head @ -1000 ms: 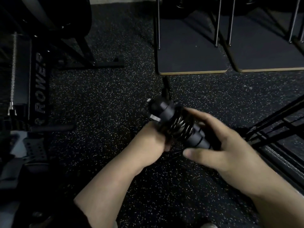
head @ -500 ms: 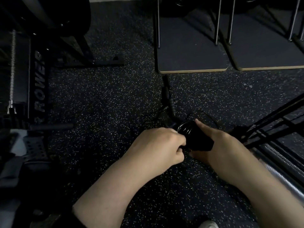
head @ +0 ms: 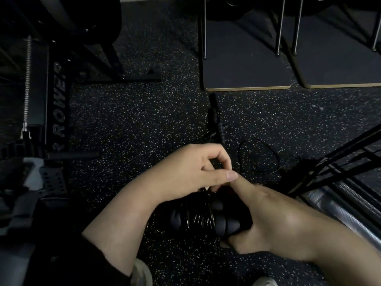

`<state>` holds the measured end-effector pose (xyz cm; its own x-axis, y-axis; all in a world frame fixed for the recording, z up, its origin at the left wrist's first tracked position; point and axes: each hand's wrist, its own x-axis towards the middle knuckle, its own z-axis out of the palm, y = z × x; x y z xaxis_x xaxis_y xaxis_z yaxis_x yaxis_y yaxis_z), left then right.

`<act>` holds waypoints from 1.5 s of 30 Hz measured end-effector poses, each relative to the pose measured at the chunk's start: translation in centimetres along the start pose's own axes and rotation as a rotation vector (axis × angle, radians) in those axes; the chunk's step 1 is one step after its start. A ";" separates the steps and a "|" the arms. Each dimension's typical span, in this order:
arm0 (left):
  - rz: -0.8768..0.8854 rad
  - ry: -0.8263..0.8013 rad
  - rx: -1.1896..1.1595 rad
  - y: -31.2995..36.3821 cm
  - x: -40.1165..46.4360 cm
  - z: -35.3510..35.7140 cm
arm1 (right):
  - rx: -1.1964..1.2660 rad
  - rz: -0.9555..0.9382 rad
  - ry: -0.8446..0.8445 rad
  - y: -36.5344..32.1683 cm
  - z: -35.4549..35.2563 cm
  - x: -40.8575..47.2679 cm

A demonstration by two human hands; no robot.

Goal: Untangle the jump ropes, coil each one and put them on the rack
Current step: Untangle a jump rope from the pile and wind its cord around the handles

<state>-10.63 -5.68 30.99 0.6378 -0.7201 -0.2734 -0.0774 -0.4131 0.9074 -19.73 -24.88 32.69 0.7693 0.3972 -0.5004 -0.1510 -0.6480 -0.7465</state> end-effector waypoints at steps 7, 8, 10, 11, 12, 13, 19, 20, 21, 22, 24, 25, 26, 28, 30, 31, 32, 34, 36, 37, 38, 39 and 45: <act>0.038 -0.071 -0.183 -1.2 0.2 -0.4 | 0.331 -0.057 -0.078 0.8 0.3 0.3; 0.037 -0.086 -0.213 -1.4 0.2 -0.5 | 0.375 -0.073 -0.054 1.2 0.5 0.5; 0.032 -0.065 -0.217 -1.6 0.8 -0.4 | 0.478 -0.109 -0.020 2.1 1.3 0.8; -0.010 -0.034 -0.175 -1.5 1.1 -0.2 | 0.550 -0.131 0.000 2.5 1.6 0.8; -0.041 -0.015 -0.154 -1.2 1.3 0.0 | 0.608 -0.150 0.032 2.6 1.8 0.8; -0.094 0.012 -0.149 -2.1 1.6 0.2 | 0.637 -0.175 0.075 2.3 1.6 0.7; -0.303 0.217 -0.082 -3.6 1.6 2.3 | 0.566 -0.238 0.329 1.5 -0.5 0.2; -0.266 0.202 -0.093 -2.9 1.8 2.5 | 0.493 -0.251 0.421 1.4 -0.6 0.3; -0.258 0.185 -0.079 -1.9 2.0 2.8 | 0.450 -0.252 0.505 1.3 -0.7 0.3; -0.243 0.198 -0.073 -1.0 2.2 2.8 | 0.438 -0.241 0.569 1.4 -0.7 0.3; -0.265 0.222 -0.058 -1.0 2.4 2.6 | 0.467 -0.202 0.648 1.9 -0.9 0.5; -0.280 0.229 -0.003 -1.4 2.4 2.5 | 0.474 -0.177 0.661 2.0 -1.0 0.6; -0.273 0.235 0.049 -1.4 2.2 2.4 | 0.464 -0.145 0.666 2.2 -1.1 0.7; -0.212 0.237 0.181 -0.9 2.0 2.5 | 0.390 -0.052 0.662 2.7 -1.1 1.0; -0.183 0.240 0.401 -1.0 1.9 2.4 | 0.299 0.046 0.644 2.9 -1.0 1.0; -0.202 0.231 0.523 -1.0 1.8 2.4 | 0.251 0.090 0.631 3.1 -0.9 1.1; -0.215 0.227 0.624 -0.7 1.6 2.3 | 0.203 0.147 0.620 3.3 -0.9 1.0; -0.183 0.250 0.729 -0.4 1.3 1.9 | 0.107 0.250 0.587 3.8 -1.1 0.9; -0.122 0.245 0.715 0.0 1.0 1.2 | 0.010 0.303 0.526 4.1 -1.3 0.7; -0.094 0.221 0.690 0.1 0.9 0.8 | -0.030 0.307 0.487 4.0 -1.4 0.7; -0.064 0.196 0.669 0.2 0.7 0.5 | -0.049 0.297 0.443 3.8 -1.4 0.6; -0.043 0.185 0.655 0.3 0.6 0.2 | -0.046 0.281 0.400 3.7 -1.4 0.6; -0.016 0.203 0.523 -0.4 -0.5 -2.1 | 0.116 0.125 0.205 3.6 -1.6 0.2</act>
<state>-9.27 -4.02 31.46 0.7729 -0.6108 -0.1718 -0.4033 -0.6820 0.6100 -19.15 -28.21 30.62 0.8479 0.1710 -0.5018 -0.3140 -0.6006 -0.7353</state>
